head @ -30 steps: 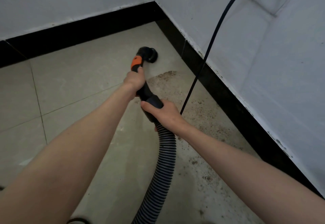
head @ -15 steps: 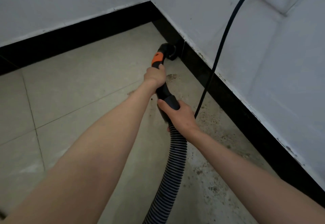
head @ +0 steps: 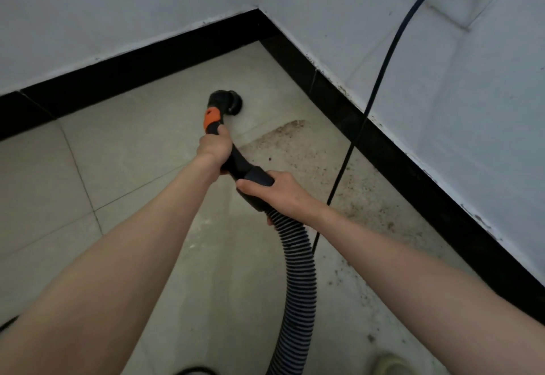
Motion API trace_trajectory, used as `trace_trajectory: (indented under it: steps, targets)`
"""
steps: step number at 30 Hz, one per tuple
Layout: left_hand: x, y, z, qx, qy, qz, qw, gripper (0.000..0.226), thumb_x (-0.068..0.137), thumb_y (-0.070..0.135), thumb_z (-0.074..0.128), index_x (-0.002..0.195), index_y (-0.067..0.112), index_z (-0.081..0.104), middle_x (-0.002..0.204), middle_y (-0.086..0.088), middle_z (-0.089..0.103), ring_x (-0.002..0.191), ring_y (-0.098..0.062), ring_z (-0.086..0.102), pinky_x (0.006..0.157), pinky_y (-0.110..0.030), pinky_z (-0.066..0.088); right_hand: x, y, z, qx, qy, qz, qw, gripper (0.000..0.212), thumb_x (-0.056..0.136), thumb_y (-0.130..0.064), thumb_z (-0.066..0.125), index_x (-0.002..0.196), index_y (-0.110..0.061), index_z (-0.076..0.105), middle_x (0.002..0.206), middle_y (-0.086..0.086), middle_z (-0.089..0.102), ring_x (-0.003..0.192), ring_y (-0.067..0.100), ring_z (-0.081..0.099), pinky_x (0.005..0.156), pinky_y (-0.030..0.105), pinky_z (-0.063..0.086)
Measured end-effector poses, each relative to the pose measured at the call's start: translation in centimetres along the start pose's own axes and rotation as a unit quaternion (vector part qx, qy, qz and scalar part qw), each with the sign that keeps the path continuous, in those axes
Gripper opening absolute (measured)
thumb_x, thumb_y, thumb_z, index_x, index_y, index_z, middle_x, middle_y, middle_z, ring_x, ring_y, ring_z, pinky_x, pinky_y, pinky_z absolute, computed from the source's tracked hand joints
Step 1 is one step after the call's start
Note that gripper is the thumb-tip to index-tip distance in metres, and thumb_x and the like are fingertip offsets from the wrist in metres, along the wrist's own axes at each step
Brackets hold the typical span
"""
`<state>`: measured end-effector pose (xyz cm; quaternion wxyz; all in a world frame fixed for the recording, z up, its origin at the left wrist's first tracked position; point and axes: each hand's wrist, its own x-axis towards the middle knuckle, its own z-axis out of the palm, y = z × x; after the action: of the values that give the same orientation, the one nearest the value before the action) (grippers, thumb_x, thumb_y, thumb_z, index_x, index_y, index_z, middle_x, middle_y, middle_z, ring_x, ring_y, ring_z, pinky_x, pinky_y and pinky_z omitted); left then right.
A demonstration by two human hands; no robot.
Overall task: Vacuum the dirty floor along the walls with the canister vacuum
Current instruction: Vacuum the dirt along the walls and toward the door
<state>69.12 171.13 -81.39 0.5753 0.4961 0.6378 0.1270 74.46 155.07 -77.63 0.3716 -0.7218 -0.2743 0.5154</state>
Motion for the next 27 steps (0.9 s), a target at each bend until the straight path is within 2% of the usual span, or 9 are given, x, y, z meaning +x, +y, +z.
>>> trace_trajectory:
  steps: [6, 10, 13, 20, 23, 27]
  targets:
    - [-1.9, -3.8, -7.4, -0.073, 0.054, -0.053, 0.994, 0.055, 0.098, 0.042, 0.037, 0.139, 0.005, 0.036, 0.131, -0.017, 0.052, 0.114, -0.036, 0.054, 0.086, -0.046, 0.052, -2.3, -2.2, 4.9, -0.042, -0.071, 0.021, 0.996, 0.043, 0.083, -0.046, 0.073, 0.098, -0.007, 0.060, 0.072, 0.005, 0.060, 0.038, 0.008, 0.055, 0.044, 0.024, 0.047]
    - [-4.1, -5.7, -9.9, -0.055, 0.061, -0.080, 0.993, 0.058, 0.098, 0.043, 0.035, 0.140, 0.003, 0.032, 0.132, -0.017, 0.050, 0.115, -0.035, 0.053, 0.075, -0.040, 0.051, -4.7, -2.7, 7.2, -0.043, -0.087, 0.046, 0.994, 0.042, 0.083, -0.045, 0.073, 0.096, -0.007, 0.059, 0.072, 0.006, 0.059, 0.040, 0.010, 0.055, 0.043, 0.024, 0.046]
    - [-6.0, -6.3, -10.7, -0.019, 0.042, -0.089, 0.995, 0.059, 0.098, 0.044, 0.035, 0.140, 0.003, 0.031, 0.132, -0.017, 0.049, 0.114, -0.035, 0.053, 0.075, -0.039, 0.051, -6.8, -2.4, 8.5, -0.028, -0.085, 0.059, 0.994, 0.040, 0.084, -0.045, 0.072, 0.094, -0.009, 0.058, 0.072, 0.007, 0.060, 0.042, 0.015, 0.056, 0.043, 0.025, 0.048]
    - [-9.6, -4.5, -8.4, 0.006, -0.008, -0.091, 0.996, 0.058, 0.097, 0.044, 0.037, 0.139, 0.004, 0.030, 0.131, -0.018, 0.049, 0.112, -0.036, 0.054, 0.070, -0.041, 0.052, -9.7, -1.5, 6.7, 0.009, -0.047, 0.064, 0.997, 0.040, 0.085, -0.047, 0.070, 0.086, -0.009, 0.056, 0.071, 0.009, 0.059, 0.046, 0.019, 0.057, 0.046, 0.028, 0.050]
    - [-10.8, -4.0, -6.4, 0.024, -0.008, -0.096, 0.995, 0.056, 0.098, 0.042, 0.036, 0.137, 0.003, 0.032, 0.129, -0.019, 0.050, 0.109, -0.037, 0.056, 0.066, -0.040, 0.050, -10.9, -0.7, 5.2, 0.017, -0.039, 0.073, 0.996, 0.042, 0.084, -0.048, 0.069, 0.088, -0.008, 0.056, 0.072, 0.010, 0.060, 0.046, 0.021, 0.058, 0.048, 0.030, 0.052]
    - [-12.5, -3.9, -4.2, 0.022, -0.001, -0.104, 0.994, 0.056, 0.099, 0.041, 0.036, 0.139, 0.002, 0.028, 0.128, -0.019, 0.050, 0.109, -0.037, 0.055, 0.070, -0.042, 0.051, -12.0, 0.6, 3.1, 0.040, -0.043, 0.082, 0.995, 0.045, 0.083, -0.050, 0.071, 0.091, -0.008, 0.058, 0.073, 0.011, 0.060, 0.047, 0.021, 0.058, 0.051, 0.031, 0.053]
